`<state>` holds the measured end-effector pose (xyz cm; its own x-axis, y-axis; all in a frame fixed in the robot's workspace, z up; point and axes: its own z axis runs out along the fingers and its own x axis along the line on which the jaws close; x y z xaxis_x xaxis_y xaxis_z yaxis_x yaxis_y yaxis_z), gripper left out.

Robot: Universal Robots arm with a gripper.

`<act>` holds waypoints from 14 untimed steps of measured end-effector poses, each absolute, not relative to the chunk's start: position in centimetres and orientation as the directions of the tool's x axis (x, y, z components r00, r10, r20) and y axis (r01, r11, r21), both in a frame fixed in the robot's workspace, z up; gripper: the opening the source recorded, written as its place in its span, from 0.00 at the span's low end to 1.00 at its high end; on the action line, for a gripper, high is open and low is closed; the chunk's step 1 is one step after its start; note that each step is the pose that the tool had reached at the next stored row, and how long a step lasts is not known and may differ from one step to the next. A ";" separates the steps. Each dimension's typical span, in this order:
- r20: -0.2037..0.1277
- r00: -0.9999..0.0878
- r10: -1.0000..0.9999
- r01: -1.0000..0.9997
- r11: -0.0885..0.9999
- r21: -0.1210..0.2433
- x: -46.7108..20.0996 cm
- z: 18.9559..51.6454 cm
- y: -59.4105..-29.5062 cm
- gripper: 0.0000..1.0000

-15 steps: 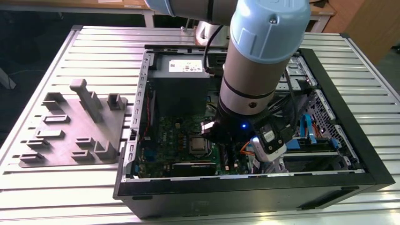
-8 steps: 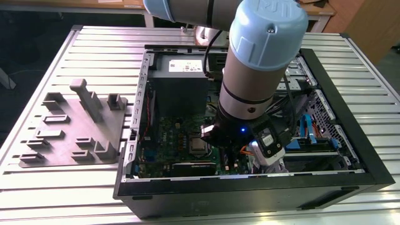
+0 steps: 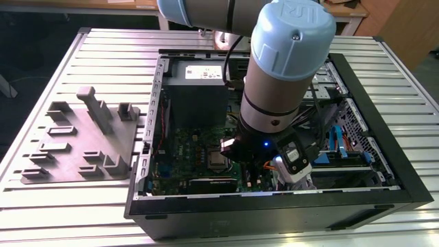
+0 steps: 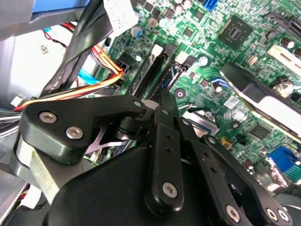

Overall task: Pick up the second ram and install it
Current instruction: 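Press down the second ram until it locks into place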

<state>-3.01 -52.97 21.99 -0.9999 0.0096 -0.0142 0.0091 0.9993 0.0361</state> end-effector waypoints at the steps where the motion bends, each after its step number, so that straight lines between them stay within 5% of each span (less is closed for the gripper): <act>1: -0.014 -1.000 0.010 0.009 0.999 0.036 -3.0 22.0 -53.0 0.10; 14: -0.014 -1.000 0.010 0.009 0.999 0.037 -3.0 21.7 -53.0 0.10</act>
